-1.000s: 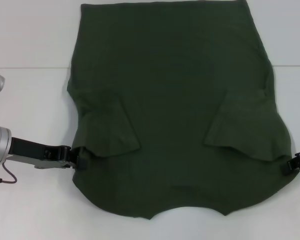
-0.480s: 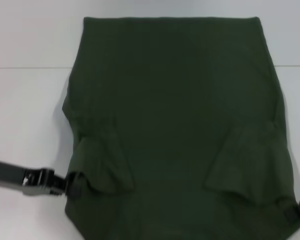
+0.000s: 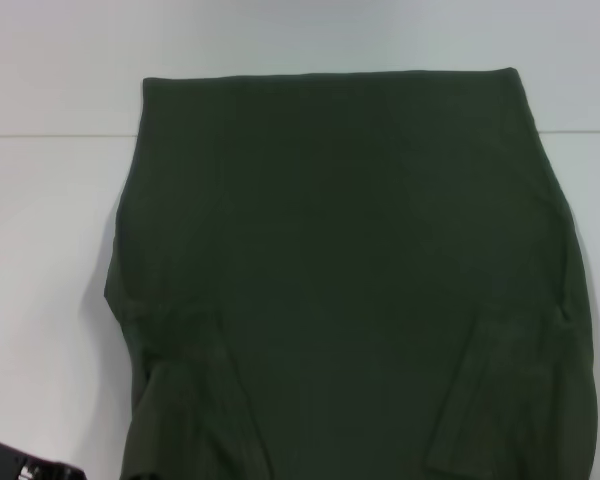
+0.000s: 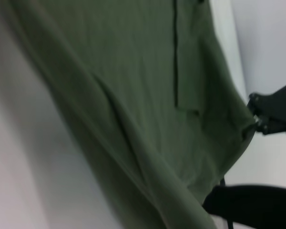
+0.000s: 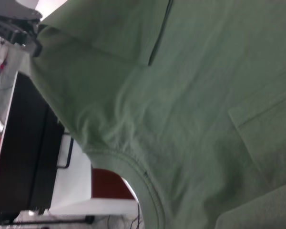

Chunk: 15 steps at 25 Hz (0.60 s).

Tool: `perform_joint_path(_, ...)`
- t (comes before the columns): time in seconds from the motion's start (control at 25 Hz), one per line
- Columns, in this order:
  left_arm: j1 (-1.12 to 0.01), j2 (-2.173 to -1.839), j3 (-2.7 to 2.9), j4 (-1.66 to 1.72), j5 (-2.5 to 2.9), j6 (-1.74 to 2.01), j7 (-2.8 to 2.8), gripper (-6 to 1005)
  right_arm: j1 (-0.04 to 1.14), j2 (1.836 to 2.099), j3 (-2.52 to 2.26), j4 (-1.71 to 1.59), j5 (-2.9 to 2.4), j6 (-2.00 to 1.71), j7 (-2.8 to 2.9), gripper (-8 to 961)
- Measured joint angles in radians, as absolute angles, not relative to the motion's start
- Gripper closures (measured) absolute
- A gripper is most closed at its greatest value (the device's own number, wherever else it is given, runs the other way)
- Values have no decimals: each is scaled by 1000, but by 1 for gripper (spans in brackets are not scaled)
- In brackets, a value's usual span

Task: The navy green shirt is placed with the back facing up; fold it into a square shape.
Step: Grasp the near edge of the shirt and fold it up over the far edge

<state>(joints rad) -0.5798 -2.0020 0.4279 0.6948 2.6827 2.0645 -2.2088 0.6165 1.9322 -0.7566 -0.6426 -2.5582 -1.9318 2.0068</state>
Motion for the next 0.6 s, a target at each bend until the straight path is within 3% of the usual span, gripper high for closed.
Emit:
perform_joint_path(0.32,-597,-2002,425,687,2630,2065,-2206,963,625,1941,-697,-633,-2551,-1876,2020,891)
perform_joint_path(0.6,-660,-1965,282,635,2445,1944,-2250,963,635,1915,-429,-635,-2488,-1827,2054,891)
